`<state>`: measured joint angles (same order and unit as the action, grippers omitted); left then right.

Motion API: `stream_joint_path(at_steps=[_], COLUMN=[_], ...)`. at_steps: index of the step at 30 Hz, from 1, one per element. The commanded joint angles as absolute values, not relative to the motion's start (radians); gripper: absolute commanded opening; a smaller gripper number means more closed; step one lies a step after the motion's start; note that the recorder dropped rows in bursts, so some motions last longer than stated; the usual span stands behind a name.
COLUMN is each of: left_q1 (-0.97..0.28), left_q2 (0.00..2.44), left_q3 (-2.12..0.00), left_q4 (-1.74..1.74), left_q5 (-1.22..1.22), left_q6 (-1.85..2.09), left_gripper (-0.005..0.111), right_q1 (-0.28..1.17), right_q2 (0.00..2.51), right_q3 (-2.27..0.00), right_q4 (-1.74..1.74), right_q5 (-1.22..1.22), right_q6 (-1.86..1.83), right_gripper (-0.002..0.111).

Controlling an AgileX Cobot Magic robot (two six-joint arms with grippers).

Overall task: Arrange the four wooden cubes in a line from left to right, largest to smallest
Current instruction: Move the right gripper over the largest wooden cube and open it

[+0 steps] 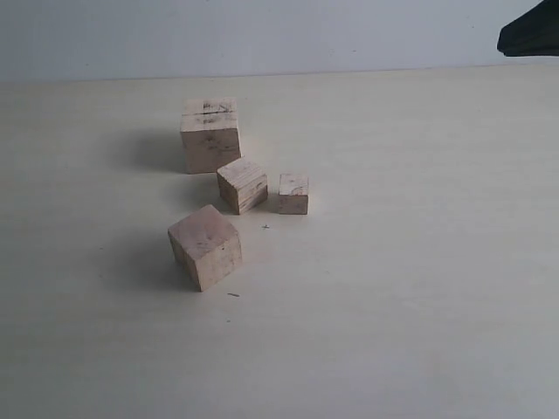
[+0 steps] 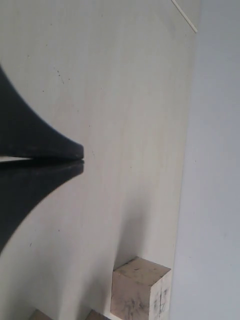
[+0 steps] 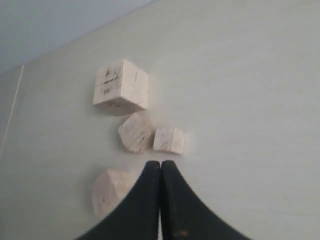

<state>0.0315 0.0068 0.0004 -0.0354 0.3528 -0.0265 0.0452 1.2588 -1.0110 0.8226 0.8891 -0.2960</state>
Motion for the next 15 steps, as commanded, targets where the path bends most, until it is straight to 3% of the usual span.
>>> stream_joint_path(at_steps=[1, 5, 7, 15], left_q1=[0.035, 0.035, 0.035, 0.035], left_q2=[0.0, 0.0, 0.0, 0.0], left_q3=[0.0, 0.0, 0.0, 0.0], left_q4=[-0.036, -0.036, -0.036, -0.036], left_q5=[0.351, 0.351, 0.351, 0.351], left_q6=[-0.034, -0.034, -0.034, -0.034], left_gripper=[0.0, 0.0, 0.0, 0.0], right_q1=[0.047, 0.047, 0.07, 0.374], right_q2=[1.313, 1.368, 1.408, 1.585], right_q3=[-1.02, -1.02, -1.02, -1.07], right_q4=[0.874, 1.062, 1.204, 1.256], right_q5=[0.767, 0.731, 0.792, 0.786], right_q6=[-0.281, -0.481, -0.645, -0.76], right_gripper=[0.0, 0.001, 0.006, 0.062])
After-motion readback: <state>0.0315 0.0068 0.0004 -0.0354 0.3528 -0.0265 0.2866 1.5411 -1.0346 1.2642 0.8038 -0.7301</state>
